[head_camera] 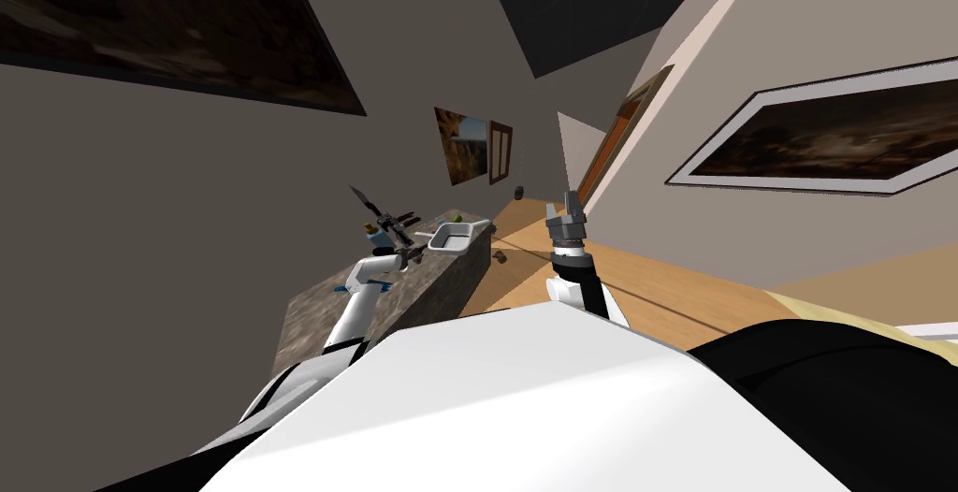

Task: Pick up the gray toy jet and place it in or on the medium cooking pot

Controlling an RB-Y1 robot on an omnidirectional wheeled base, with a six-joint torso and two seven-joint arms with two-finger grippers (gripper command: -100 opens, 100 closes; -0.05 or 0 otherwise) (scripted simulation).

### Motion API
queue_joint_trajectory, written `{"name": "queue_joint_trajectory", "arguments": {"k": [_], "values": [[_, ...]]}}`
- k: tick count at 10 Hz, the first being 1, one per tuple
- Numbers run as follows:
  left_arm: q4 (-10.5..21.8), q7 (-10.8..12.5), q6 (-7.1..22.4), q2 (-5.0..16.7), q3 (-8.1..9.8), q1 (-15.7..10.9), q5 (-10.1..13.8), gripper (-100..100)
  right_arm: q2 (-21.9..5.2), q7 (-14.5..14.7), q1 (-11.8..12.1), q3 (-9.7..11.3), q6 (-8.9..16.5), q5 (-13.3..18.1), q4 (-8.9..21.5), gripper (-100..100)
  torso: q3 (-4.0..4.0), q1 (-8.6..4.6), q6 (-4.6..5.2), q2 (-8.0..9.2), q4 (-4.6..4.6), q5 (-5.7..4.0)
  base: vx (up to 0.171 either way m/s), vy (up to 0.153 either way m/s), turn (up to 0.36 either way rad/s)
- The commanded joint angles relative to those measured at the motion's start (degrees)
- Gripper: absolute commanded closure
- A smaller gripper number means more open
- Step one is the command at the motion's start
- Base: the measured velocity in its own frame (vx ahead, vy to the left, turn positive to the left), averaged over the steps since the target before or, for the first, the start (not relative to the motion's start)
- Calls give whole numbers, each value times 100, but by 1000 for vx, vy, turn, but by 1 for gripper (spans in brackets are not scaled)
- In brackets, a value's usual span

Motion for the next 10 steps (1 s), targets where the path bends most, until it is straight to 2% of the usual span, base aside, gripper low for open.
{"name": "queue_joint_trajectory", "arguments": {"k": [1,2,3,4,6,7,8,9,10], "values": [[-286,200,85,95,-152,199,48,100,0,0,0,0,0,0,0,0,0,0,0,0,0,0,31,11,-1],[-334,200,85,95,-152,199,48,100,0,0,0,0,0,0,0,0,-1,0,-1,-1,-1,1,27,7,3],[-553,370,175,182,-282,376,95,100,0,0,0,0,0,0,0,0,0,-2,1,0,1,-1,34,6,0],[-605,370,175,182,-282,376,95,100,0,0,0,0,0,0,0,0,0,-2,0,-1,0,-1,26,3,5],[-1016,711,353,357,-541,728,189,100,0,0,0,0,0,0,0,0,2,-5,0,3,2,-2,32,6,0],[-1145,711,353,357,-541,728,189,100,0,0,0,0,0,0,0,0,1,-3,-2,2,0,-1,25,7,12],[-1060,682,337,334,-521,717,174,100,0,0,0,0,0,0,0,0,3,-5,2,3,4,-4,9,4,-1],[-1081,698,348,335,-527,721,175,0,0,0,0,0,0,0,0,0,5,-6,1,6,4,-4,0,0,0],[-1189,715,549,488,-343,724,173,100,0,0,0,0,0,0,0,0,7,-6,1,9,5,-4,-29,11,119]]}}
